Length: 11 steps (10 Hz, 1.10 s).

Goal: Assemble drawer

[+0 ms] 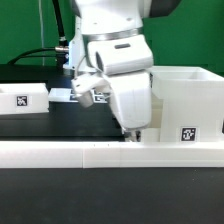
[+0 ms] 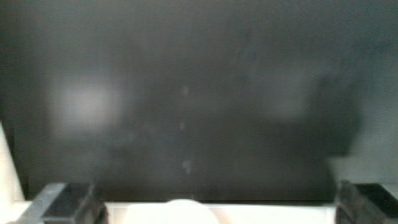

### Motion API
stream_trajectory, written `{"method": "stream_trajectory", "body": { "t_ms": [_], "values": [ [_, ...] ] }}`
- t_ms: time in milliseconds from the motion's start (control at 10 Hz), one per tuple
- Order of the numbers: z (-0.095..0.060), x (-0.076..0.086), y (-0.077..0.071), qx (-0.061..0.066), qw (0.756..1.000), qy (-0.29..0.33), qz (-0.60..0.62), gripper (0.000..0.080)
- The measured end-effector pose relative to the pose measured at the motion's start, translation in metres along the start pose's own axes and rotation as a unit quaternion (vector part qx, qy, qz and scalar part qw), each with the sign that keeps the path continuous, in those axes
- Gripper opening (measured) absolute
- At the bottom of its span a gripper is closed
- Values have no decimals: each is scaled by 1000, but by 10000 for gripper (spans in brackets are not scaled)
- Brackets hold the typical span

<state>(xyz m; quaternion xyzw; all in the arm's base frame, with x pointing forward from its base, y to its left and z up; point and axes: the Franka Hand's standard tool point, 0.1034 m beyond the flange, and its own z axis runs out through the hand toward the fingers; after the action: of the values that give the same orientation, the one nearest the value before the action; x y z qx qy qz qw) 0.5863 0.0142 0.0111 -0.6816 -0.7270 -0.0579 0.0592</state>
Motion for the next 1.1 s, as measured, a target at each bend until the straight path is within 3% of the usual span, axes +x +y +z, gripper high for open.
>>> {"method": "stream_trajectory", "body": {
  "t_ms": [100, 500, 800, 1100],
  "values": [
    [0, 2, -2, 12, 999, 1, 31, 649],
    [4, 7, -4, 18, 999, 5, 27, 649],
    [2, 22, 0, 10, 1000, 8, 23, 649],
    [1, 18, 1, 9, 1000, 6, 24, 649]
  ]
}}
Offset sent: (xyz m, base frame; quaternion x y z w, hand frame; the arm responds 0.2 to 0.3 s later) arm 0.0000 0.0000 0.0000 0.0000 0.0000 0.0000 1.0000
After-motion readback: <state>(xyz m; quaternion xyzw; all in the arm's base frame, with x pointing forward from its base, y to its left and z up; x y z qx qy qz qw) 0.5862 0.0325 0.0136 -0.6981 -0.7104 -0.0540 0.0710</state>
